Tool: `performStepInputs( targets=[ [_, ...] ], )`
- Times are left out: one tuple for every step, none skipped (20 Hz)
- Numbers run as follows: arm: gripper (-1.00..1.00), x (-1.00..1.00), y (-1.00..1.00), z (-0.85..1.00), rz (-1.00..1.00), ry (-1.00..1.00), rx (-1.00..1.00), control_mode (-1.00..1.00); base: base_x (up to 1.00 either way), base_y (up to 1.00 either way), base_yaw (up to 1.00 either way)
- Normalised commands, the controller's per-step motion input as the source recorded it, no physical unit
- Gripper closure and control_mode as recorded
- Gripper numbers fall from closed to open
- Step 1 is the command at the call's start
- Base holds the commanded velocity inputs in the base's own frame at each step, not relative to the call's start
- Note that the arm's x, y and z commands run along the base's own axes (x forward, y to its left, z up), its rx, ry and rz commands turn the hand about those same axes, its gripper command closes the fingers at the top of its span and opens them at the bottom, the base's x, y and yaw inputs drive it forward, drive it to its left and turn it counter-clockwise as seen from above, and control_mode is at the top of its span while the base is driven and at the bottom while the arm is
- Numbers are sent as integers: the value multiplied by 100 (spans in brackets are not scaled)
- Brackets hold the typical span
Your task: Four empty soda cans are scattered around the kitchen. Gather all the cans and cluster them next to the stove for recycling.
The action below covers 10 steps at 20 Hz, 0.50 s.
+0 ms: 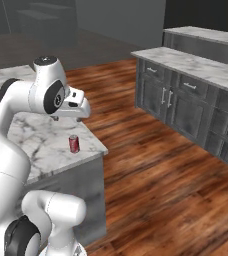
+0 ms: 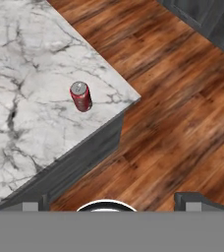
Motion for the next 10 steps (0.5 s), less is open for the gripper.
performStepInputs(
  targets=[
    [-100,0,0,0,0,0,0,100,0,0,0],
    [-100,0,0,0,0,0,0,100,0,0,0],
    [-100,0,0,0,0,0,0,100,0,0,0],
    [-100,0,0,0,0,0,0,-100,0,0,0],
    [-100,1,5,0,0,0,-3,-100,0,0,0],
    [-100,4,8,0,0,0,-3,-100,0,0,0],
    [-100,7,10,0,5,0,0,-100,0,0,0],
    [-100,13,16,0,7,0,0,-100,0,0,0],
    [-100,15,19,0,9,0,0,-100,0,0,0],
    [-100,18,21,0,9,0,0,-100,0,0,0]
  ],
)
